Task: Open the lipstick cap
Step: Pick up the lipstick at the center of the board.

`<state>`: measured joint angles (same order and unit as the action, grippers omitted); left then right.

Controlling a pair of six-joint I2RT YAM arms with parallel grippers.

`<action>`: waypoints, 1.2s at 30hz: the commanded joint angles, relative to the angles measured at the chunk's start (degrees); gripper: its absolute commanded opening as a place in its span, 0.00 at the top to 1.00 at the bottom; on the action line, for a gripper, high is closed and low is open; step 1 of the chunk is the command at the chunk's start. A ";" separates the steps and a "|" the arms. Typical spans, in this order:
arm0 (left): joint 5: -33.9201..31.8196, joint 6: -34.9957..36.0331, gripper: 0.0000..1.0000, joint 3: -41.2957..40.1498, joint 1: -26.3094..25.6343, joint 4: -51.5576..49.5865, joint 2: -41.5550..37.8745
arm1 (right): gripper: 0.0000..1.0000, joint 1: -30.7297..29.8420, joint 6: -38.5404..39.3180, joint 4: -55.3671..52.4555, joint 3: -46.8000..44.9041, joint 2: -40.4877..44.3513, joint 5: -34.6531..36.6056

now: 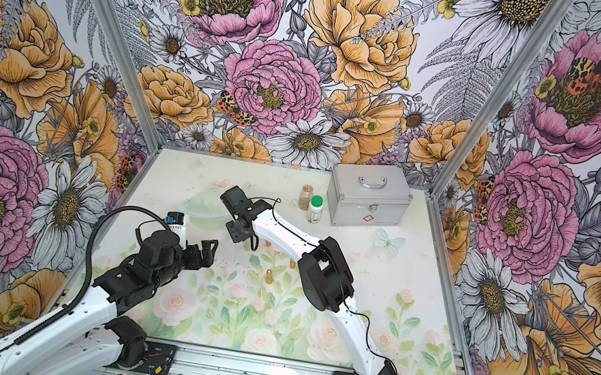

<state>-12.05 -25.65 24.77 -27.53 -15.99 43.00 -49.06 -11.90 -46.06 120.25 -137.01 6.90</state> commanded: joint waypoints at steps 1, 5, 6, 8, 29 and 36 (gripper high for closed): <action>-1.00 -1.07 0.01 -0.25 0.11 2.54 -0.64 | 0.61 0.33 0.54 0.18 1.82 0.77 0.94; -0.96 -1.07 0.01 -0.21 0.12 2.56 -0.52 | 0.61 0.28 0.55 0.10 1.76 1.18 0.43; -1.04 -1.05 0.01 -0.23 0.11 2.61 -0.55 | 0.61 0.31 0.55 0.01 1.83 1.30 0.32; -1.03 -1.09 0.01 -0.17 0.11 2.63 -0.55 | 0.61 0.33 0.56 -0.04 1.77 1.61 0.23; -0.88 -0.75 0.01 -0.08 0.22 2.88 -0.64 | 0.72 0.23 0.18 -0.17 2.11 3.27 -1.14; -1.22 0.02 0.01 0.14 0.30 2.96 -0.64 | 0.73 0.39 -1.56 -0.08 0.83 6.25 -2.37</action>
<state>-12.05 -25.61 24.77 -27.51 -14.70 43.00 -49.06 -12.34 -46.30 120.62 -135.74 5.26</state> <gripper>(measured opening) 0.986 0.275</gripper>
